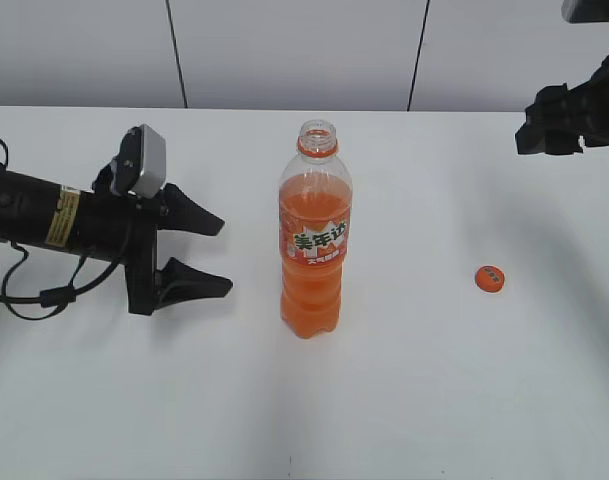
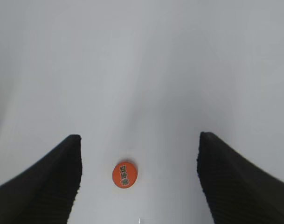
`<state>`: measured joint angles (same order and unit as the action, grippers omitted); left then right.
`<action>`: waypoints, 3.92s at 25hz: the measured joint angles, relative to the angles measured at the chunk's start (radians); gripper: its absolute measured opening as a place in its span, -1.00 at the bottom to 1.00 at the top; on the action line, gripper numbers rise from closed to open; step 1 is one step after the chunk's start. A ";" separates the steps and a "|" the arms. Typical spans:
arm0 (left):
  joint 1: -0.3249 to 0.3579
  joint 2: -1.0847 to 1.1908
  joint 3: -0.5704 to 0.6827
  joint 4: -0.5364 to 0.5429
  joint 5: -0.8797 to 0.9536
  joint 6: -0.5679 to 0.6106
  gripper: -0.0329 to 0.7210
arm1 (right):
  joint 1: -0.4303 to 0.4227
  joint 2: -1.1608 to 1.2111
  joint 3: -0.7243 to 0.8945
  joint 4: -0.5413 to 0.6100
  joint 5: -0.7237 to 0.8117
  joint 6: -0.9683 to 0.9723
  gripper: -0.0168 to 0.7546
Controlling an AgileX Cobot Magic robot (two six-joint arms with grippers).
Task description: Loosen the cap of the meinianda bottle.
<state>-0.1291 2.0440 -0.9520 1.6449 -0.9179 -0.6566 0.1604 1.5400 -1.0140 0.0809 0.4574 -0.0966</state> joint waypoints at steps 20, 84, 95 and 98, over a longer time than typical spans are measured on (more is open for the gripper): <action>0.005 -0.386 -0.008 -0.581 1.311 -0.030 0.38 | 0.000 -0.117 -0.117 -0.209 -0.053 0.071 0.54; 0.005 -1.779 0.348 -1.632 2.084 0.595 0.36 | 0.000 -1.010 0.234 -0.081 0.760 0.091 0.54; 0.005 -1.955 0.407 -1.634 2.013 0.595 0.36 | 0.000 -1.266 0.408 -0.081 0.761 0.091 0.54; 0.005 -1.995 0.418 -1.634 1.999 0.595 0.36 | 0.000 -1.328 0.452 -0.081 0.763 0.089 0.54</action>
<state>-0.1243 0.0487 -0.5338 0.0105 1.0816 -0.0620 0.1604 0.2116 -0.5621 0.0000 1.2208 -0.0072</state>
